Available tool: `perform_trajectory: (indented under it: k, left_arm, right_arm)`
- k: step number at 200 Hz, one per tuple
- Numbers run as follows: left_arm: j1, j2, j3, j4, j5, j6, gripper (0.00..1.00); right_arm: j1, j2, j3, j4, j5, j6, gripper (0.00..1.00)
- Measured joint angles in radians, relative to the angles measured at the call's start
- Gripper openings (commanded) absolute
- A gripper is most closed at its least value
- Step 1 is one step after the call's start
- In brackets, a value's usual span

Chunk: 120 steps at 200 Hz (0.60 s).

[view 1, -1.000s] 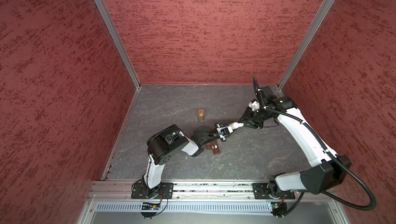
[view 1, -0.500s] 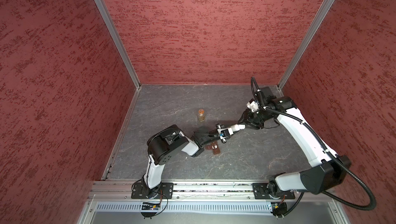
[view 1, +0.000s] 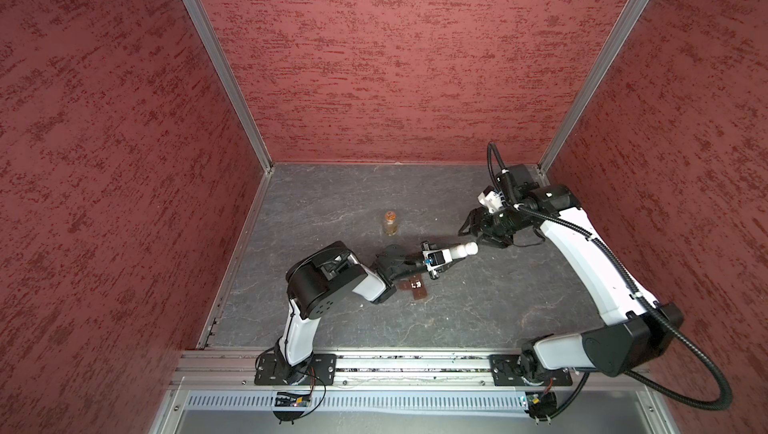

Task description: Sort the pills into containers

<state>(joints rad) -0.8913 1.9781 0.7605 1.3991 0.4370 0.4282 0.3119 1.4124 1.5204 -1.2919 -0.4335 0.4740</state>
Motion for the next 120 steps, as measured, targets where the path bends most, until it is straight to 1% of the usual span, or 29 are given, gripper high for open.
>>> perform_trajectory:
  k: [29, 47, 59, 67, 78, 100, 109, 120]
  left_arm:
    - [0.021, 0.0, 0.0, 0.0, 0.023, -0.028, 0.0]
    - [0.051, 0.0, 0.0, 0.0, 0.048, -0.053, 0.0]
    - [0.077, 0.0, -0.001, 0.0, 0.069, -0.07, 0.0]
    - [0.099, 0.0, -0.002, 0.0, 0.086, -0.084, 0.0]
    - [0.129, 0.0, -0.003, 0.0, 0.108, -0.103, 0.0]
    - [0.176, -0.005, -0.016, 0.0, 0.149, -0.139, 0.0]
    - [0.188, -0.01, -0.025, 0.0, 0.164, -0.15, 0.0]
    - [0.193, -0.019, -0.038, -0.001, 0.18, -0.161, 0.0]
  right_arm:
    - [0.0, 0.0, 0.038, -0.011, 0.027, -0.024, 0.63]
    - [0.0, -0.011, 0.051, 0.008, 0.053, -0.08, 0.52]
    - [0.002, -0.045, 0.032, 0.055, 0.064, -0.14, 0.49]
    - [0.003, -0.093, -0.005, 0.113, 0.064, -0.21, 0.49]
    - [0.007, -0.184, -0.087, 0.207, 0.056, -0.301, 0.53]
    - [0.012, -0.388, -0.254, 0.351, 0.007, -0.545, 0.57]
    - [0.013, -0.438, -0.296, 0.384, -0.021, -0.65, 0.57]
    - [0.013, -0.465, -0.319, 0.404, -0.055, -0.772, 0.57]
